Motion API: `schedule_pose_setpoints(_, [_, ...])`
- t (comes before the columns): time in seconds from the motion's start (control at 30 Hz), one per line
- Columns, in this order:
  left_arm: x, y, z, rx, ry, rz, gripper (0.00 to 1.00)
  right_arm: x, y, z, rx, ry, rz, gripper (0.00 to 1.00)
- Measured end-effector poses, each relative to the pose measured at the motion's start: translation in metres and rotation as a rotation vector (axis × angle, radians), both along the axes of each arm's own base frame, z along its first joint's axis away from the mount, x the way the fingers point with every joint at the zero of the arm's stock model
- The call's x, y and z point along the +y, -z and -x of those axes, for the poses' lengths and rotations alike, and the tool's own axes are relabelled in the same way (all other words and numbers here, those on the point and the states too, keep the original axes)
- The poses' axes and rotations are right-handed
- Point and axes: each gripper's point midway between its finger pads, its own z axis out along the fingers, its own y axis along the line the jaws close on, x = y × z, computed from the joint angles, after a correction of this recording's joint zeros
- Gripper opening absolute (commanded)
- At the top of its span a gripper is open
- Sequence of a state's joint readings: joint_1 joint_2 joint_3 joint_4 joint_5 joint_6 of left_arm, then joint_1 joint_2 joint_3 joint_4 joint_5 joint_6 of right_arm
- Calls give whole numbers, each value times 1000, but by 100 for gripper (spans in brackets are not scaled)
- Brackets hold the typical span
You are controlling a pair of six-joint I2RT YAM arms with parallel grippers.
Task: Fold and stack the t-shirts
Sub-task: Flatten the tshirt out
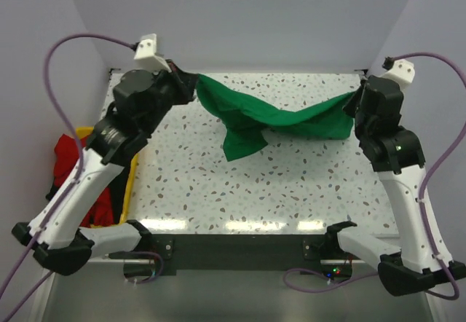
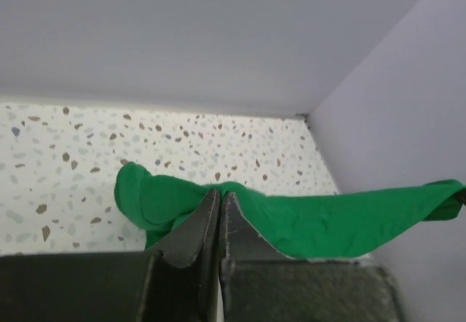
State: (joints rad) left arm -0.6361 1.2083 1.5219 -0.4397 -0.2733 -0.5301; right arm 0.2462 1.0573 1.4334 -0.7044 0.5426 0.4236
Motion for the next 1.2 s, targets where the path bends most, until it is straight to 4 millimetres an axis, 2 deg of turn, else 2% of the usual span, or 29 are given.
schedule_pose_setpoints(0.23, [66, -106, 57, -194, -106, 116, 0, -24, -85, 48, -187, 59, -8, 0])
schedule_pose_setpoints(0.37, [93, -149, 75, -291, -170, 151, 0, -31, -125, 69, -294, 69, -23, 0])
schedule_pose_setpoints(0.47, [102, -169, 72, -339, -217, 149, 0, -34, -147, 78, -361, 69, -32, 0])
schedule_pose_setpoints(0.57, [95, -174, 50, -352, -257, 112, 0, -32, -156, 71, -395, 68, -31, 0])
schedule_pose_setpoints(0.63, [84, -168, 25, -345, -278, 72, 0, -28, -155, 55, -395, 68, -25, 0])
schedule_pose_setpoints(0.7, [73, -154, -6, -327, -296, 23, 0, -22, -148, 28, -377, 64, -16, 0])
schedule_pose_setpoints(0.77, [64, -131, -48, -291, -304, -34, 0, -12, -135, -6, -337, 57, 0, 0])
schedule_pose_setpoints(0.83, [63, -112, -91, -259, -309, -65, 0, -3, -120, -43, -303, 52, 16, 0])
schedule_pose_setpoints(0.87, [66, -101, -120, -240, -317, -77, 0, 2, -109, -65, -275, 49, 27, 0])
schedule_pose_setpoints(0.93, [73, -91, -167, -235, -317, -64, 0, 12, -88, -105, -225, 34, 46, 0])
schedule_pose_setpoints(0.97, [79, -86, -192, -237, -320, -55, 0, 19, -74, -131, -193, 26, 57, 0])
schedule_pose_setpoints(1.03, [95, -92, -236, -289, -317, -1, 0, 28, -65, -172, -176, 13, 63, 0])
schedule_pose_setpoints(1.1, [106, -94, -258, -336, -304, 40, 0, 34, -64, -205, -186, 5, 64, 0])
schedule_pose_setpoints(1.13, [123, -95, -265, -353, -315, 55, 0, 35, -70, -220, -207, 1, 62, 0])
schedule_pose_setpoints(1.2, [140, -102, -269, -399, -321, 82, 0, 38, -80, -237, -248, -3, 57, 0])
